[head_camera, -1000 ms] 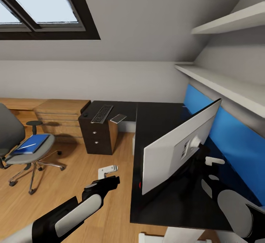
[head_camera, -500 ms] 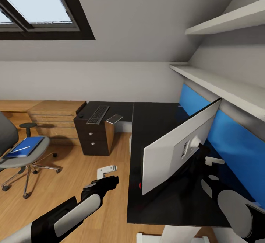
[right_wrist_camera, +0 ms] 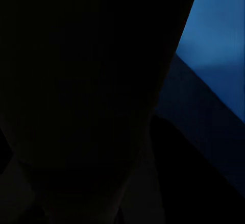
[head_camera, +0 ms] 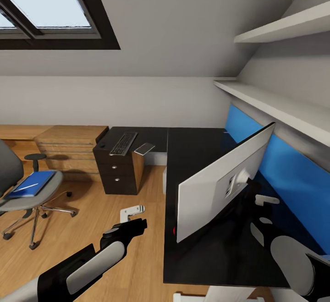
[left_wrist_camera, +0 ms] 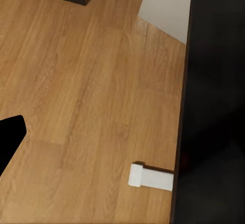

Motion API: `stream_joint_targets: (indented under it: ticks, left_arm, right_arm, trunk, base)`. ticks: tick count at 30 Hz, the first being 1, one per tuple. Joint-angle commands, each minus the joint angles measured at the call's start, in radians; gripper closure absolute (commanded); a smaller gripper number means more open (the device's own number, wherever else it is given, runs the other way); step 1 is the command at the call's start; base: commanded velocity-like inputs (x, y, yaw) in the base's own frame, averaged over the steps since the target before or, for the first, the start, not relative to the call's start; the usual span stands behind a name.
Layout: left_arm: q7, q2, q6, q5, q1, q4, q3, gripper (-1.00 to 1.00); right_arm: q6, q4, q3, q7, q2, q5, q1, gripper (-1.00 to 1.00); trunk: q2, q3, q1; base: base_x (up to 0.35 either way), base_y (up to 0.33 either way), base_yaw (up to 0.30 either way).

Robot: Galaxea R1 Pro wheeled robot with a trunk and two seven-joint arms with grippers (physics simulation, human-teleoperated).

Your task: In the bedroom, organize the workspace by keeping the computer under the desk, ensuring the monitor is on the desk, placing the keyboard on the desk next to the monitor, placing the mouse on the desk next to the keyboard, moving the folder from the swivel chair onto the desk next to the mouse, stacking the notebook on top of the folder with the pen on top of the notebook, and positioning the swivel chair next to the desk.

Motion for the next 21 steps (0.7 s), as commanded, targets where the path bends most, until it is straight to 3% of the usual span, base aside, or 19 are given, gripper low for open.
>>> stream_joint_targets:
  ticks: [1, 11, 21]
  left_arm:
    - [0.005, 0.001, 0.007, 0.001, -0.002, -0.001, -0.001, -1.00]
    - [0.005, 0.001, 0.007, 0.003, -0.002, -0.001, -0.002, -1.00]
    - [0.004, 0.001, 0.007, 0.004, -0.002, 0.000, -0.003, -1.00]
  right_arm:
    - [-0.004, 0.000, -0.007, -0.003, 0.000, 0.011, -0.002, 1.00]
    - [-0.004, 0.000, -0.007, -0.003, 0.000, 0.012, -0.002, 1.00]
    - [-0.004, -0.001, -0.007, -0.003, 0.000, 0.012, -0.002, 1.00]
  trunk:
    - [-0.002, -0.002, 0.000]
    - [-0.002, -0.002, 0.000]
    - [-0.002, -0.002, 0.000]
  base:
    - [0.003, 0.004, 0.000]
    - [0.001, 0.001, 0.000]
    - [0.117, 0.000, 0.000]
